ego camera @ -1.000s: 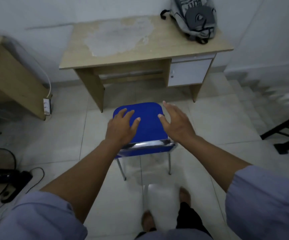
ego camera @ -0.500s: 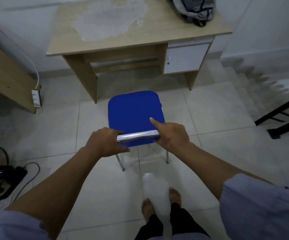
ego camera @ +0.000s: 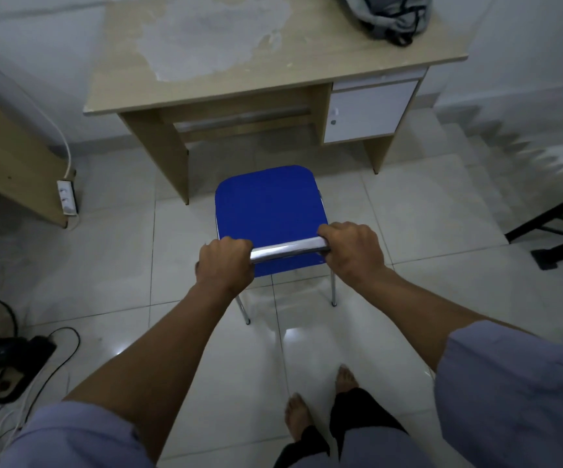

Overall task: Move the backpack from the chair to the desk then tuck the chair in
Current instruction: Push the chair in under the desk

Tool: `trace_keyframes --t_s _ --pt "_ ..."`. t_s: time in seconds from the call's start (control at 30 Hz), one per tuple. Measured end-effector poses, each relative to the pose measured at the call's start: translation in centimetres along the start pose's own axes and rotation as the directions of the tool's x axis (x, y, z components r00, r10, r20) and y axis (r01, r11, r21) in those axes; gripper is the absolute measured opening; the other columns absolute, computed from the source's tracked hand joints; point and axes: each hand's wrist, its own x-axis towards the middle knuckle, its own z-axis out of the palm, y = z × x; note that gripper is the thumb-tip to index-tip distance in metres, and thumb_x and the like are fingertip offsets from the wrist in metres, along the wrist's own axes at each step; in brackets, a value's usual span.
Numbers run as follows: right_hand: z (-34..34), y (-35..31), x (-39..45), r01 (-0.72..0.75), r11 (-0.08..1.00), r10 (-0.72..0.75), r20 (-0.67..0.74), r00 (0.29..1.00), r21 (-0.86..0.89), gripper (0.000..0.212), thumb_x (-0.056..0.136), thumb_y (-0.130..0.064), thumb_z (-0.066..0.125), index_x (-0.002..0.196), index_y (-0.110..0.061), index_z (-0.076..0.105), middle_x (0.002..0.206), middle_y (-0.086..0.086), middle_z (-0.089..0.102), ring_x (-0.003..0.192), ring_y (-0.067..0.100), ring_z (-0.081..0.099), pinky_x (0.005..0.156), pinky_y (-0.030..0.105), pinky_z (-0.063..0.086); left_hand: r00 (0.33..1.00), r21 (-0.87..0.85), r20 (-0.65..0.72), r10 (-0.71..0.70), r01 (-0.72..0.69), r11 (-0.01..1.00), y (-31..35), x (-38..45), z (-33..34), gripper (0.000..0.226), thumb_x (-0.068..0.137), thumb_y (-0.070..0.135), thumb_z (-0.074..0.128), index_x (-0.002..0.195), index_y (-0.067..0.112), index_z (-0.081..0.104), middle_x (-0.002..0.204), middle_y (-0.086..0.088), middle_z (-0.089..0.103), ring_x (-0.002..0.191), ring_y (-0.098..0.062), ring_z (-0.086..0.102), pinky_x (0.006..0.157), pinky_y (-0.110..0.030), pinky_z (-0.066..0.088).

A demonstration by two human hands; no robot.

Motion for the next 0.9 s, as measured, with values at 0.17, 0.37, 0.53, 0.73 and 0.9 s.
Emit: trace_keyframes --t_s 0.17,0.37,0.53,0.73,0.9 --pt "0.0 1.1 4.9 -0.007 1.0 0.007 -0.03 1.0 -0.006 0.014 0.089 -0.026 0.071 0.101 -0.018 0.066 0.088 0.002 0.071 0.077 0.022 0.064 0.072 0.039 0.055 1.0 -0.001 -0.007 -0.006 0.006 1.0 -0.9 4.5 -1.4 0.027 0.091 0.037 0.065 0.114 0.022 0.068 0.093 -0.001 0.073 0.08 -0.019 0.067 0.071 -0.036 0.058" --pt "-0.1 3.8 12.6 0.014 1.0 -0.012 -0.089 0.996 0.024 0.011 0.086 -0.024 0.075 0.092 -0.018 0.067 0.079 0.003 0.07 0.067 0.021 0.062 0.064 0.034 0.052 0.999 -0.027 -0.027 -0.047 0.046 0.999 -1.5 12.1 -2.9 0.029 0.091 0.038 0.065 0.115 0.022 0.068 0.096 -0.001 0.073 0.082 -0.018 0.067 0.068 -0.031 0.054" --pt "-0.6 6.0 19.0 0.042 0.998 -0.039 -0.071 0.997 0.05 0.011 0.089 -0.025 0.074 0.095 -0.018 0.069 0.08 0.004 0.07 0.069 0.021 0.063 0.066 0.036 0.056 0.995 -0.019 -0.07 -0.072 0.071 0.997 -1.9 18.2 -4.0 0.021 0.092 0.035 0.063 0.107 0.022 0.07 0.085 0.0 0.072 0.073 -0.019 0.065 0.063 -0.032 0.054" --pt "-0.5 7.1 25.3 0.052 0.998 -0.048 -0.08 0.996 0.042 0.012 0.089 -0.026 0.071 0.097 -0.017 0.069 0.082 0.005 0.07 0.071 0.022 0.063 0.064 0.036 0.052 0.992 -0.001 -0.108 -0.072 0.073 0.997 -3.9 24.3 -5.5 0.018 0.092 0.037 0.064 0.099 0.023 0.073 0.078 0.0 0.071 0.066 -0.019 0.063 0.057 -0.03 0.05" --pt "-0.8 8.6 31.0 0.047 0.999 -0.047 -0.131 0.99 -0.002 0.013 0.085 -0.024 0.076 0.092 -0.016 0.069 0.077 0.005 0.07 0.066 0.024 0.063 0.054 0.028 0.035 0.989 -0.008 -0.135 -0.067 0.066 0.998 -4.9 30.2 -6.7 0.012 0.088 0.031 0.068 0.094 0.022 0.073 0.069 0.002 0.063 0.06 -0.02 0.056 0.056 -0.03 0.045"
